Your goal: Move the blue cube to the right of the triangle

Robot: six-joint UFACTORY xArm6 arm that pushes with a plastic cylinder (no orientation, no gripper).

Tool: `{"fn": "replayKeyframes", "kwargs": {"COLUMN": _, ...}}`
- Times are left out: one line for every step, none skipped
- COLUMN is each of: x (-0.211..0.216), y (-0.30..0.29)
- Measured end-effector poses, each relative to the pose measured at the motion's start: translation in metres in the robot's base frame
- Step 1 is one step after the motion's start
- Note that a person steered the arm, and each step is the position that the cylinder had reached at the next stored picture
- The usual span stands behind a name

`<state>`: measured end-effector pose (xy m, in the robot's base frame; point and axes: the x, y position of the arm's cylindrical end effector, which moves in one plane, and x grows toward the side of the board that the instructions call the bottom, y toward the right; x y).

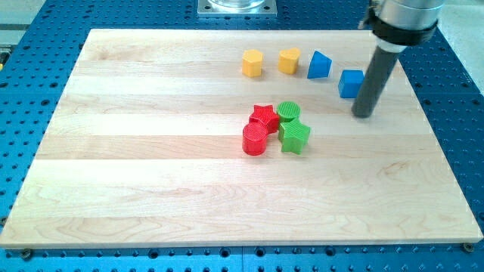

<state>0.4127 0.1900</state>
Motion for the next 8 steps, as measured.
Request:
{"fn": "replayKeyframes", "kwargs": {"x": -0.001, "y": -0.013}}
{"fn": "replayKeyframes", "kwargs": {"x": -0.030, "y": -0.013}}
{"fn": "replayKeyframes", "kwargs": {"x": -0.065, "y": -0.012}}
{"fn": "replayKeyframes", "kwargs": {"x": -0.056, "y": -0.013}}
{"fn": "replayKeyframes", "kwargs": {"x": -0.003, "y": -0.005}}
{"fn": "replayKeyframes", "kwargs": {"x": 0.014, "y": 0.021}}
{"fn": "replayKeyframes", "kwargs": {"x": -0.030, "y": 0.026}}
{"fn": "replayKeyframes", "kwargs": {"x": -0.078, "y": 0.021}}
